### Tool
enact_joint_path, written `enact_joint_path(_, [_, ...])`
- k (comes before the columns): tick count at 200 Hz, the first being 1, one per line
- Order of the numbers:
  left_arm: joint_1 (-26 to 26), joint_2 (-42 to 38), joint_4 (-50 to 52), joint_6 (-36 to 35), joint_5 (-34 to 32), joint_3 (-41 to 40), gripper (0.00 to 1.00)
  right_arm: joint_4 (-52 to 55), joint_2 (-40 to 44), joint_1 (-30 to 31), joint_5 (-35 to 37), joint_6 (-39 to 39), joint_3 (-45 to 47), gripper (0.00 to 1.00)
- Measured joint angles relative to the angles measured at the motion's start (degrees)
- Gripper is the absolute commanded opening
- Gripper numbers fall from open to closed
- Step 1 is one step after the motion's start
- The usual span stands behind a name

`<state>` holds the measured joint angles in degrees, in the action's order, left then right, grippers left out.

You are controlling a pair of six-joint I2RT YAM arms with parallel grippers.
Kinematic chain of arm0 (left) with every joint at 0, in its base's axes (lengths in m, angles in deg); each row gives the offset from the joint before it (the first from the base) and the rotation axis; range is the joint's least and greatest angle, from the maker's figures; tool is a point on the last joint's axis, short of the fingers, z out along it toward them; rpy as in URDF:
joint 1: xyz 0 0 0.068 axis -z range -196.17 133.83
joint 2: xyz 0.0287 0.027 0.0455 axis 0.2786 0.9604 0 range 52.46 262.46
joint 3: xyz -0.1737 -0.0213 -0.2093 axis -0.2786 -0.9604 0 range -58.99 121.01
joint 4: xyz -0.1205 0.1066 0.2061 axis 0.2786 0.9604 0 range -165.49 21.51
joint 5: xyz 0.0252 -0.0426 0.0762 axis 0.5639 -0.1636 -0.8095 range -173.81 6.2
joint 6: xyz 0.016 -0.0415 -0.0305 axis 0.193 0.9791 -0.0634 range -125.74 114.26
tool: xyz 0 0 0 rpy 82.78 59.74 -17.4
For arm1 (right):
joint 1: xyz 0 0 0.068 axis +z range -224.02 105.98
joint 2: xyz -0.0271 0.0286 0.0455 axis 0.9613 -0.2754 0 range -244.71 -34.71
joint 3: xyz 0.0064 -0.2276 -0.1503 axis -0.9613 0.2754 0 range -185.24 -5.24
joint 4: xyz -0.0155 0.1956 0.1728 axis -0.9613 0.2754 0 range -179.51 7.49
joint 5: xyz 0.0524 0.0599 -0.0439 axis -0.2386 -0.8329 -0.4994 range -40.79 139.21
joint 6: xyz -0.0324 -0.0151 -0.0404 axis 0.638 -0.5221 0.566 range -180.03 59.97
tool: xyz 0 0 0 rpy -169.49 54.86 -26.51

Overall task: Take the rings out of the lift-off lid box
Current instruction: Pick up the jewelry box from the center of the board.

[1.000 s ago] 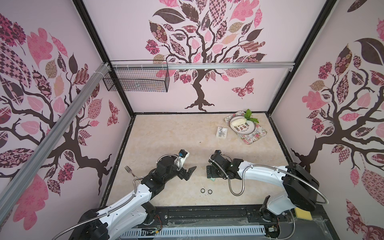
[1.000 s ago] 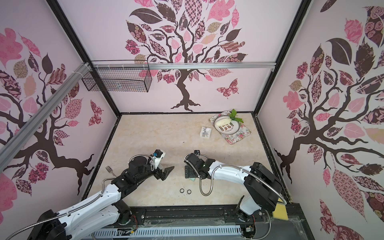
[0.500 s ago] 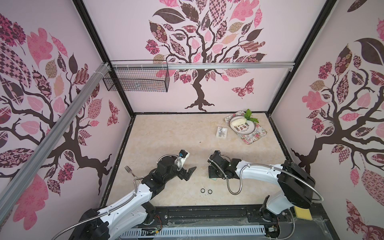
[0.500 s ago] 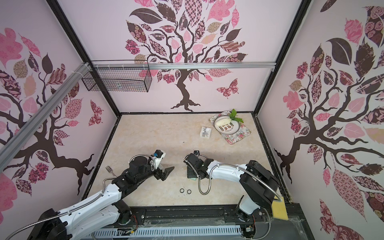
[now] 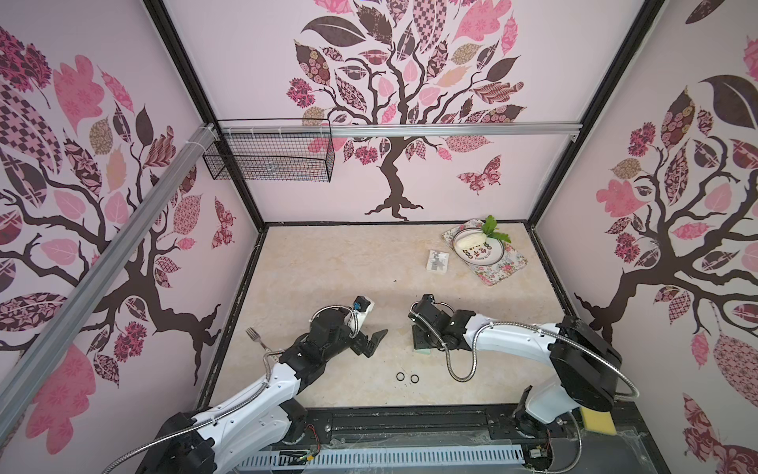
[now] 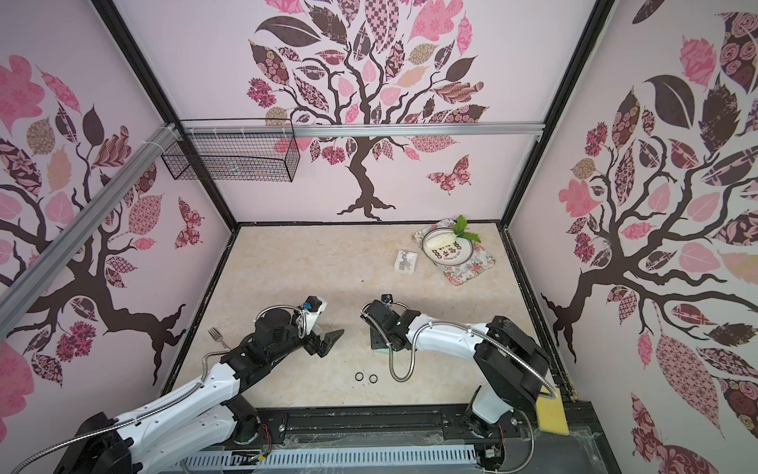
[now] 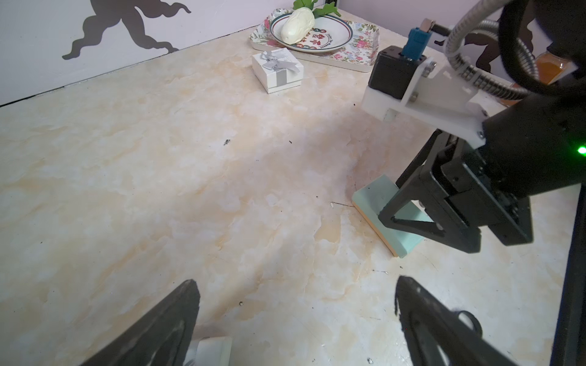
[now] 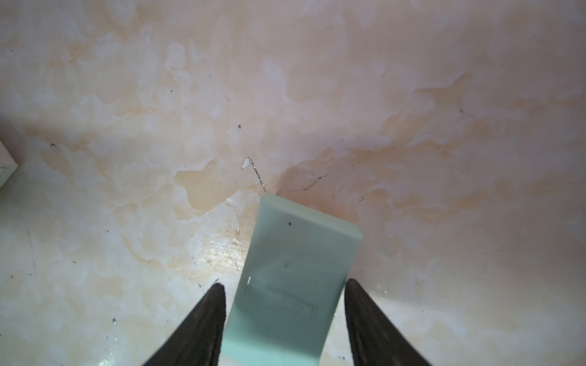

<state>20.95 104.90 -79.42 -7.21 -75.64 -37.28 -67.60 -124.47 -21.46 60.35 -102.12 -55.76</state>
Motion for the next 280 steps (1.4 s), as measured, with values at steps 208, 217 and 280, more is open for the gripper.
enact_joint_path(208, [0.0,-0.1,0.1,0.0,0.0,-0.2,0.98,-1.7,0.9,-3.6,-3.5,5.8,0.7,0.49])
enact_joint_path(217, [0.0,-0.1,0.0,0.0,0.1,-0.2,0.98,-2.8,3.2,-5.4,-5.7,6.6,1.6,0.49])
enact_joint_path(280, [0.0,2.1,-6.8,-1.8,8.0,-0.2,0.98,-16.6,18.7,-19.1,-26.2,8.4,11.4,0.50])
